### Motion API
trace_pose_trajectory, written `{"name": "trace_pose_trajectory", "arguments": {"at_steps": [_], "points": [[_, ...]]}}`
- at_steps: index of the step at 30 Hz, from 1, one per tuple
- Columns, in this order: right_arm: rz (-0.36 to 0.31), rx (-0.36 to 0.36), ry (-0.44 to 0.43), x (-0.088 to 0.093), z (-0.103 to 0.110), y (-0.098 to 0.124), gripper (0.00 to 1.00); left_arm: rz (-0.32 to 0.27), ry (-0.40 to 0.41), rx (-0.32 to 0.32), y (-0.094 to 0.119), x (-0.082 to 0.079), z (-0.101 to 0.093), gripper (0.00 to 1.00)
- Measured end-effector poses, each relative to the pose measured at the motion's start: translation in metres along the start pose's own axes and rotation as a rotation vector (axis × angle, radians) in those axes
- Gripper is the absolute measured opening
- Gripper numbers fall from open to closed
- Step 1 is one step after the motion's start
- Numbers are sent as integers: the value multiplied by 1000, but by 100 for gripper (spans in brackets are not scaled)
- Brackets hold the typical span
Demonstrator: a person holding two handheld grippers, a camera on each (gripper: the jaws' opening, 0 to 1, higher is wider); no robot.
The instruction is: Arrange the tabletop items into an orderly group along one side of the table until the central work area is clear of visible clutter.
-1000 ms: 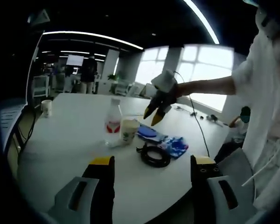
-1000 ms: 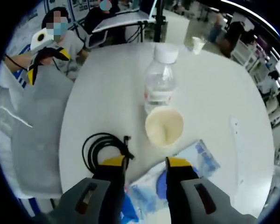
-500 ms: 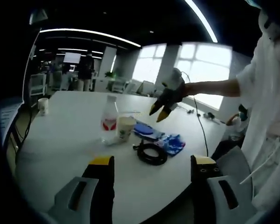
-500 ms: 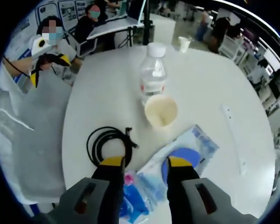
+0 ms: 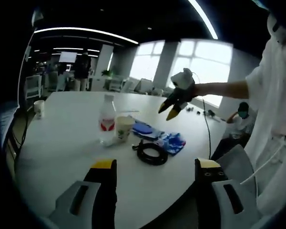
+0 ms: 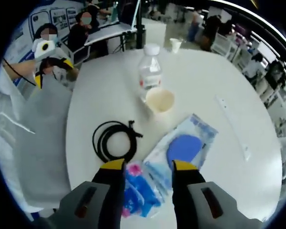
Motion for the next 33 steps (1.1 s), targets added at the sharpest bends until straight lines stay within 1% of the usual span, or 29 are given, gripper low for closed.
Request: {"name": "trace_pose_trajectory", "arguments": {"at_steps": [4,7,13,16,21,25,30,33], "points": [[-13,19,-21,6,4,9,36,8,-6,11,-3,-1,-1,63],[-20,33,-40,13,3,13,36,11,-13,24,-6,-2,-2,62],[-41,57,-79,25,10,23,36,17,-27,49,-14,-5,-7,62],[-44,69,-95,32,7,26,37,20,-39,64,-18,-7,-8,62],[-67,90,-126,40,6,33,37,25,-47,82,-22,-8,-10,62],[-76,105,-138,44,7,37,37,34,-59,93,-26,-9,-12,61],[-102,125,-154,44,9,41,37,38,-68,107,-31,-10,-14,61],[-132,159,-152,40,10,45,37,41,-74,118,-35,-11,-17,61]]}}
Point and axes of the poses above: the point that each gripper's makers call its tool centre point, and the gripper's own axes: y roughly backward along the fingers, z roughly to its left, x roughly out of its underside, the point moved 1 cm from there along y, roughly backward along the fingers, and after that the axes turned 2 degrees about -x, right-handed, at the moved point
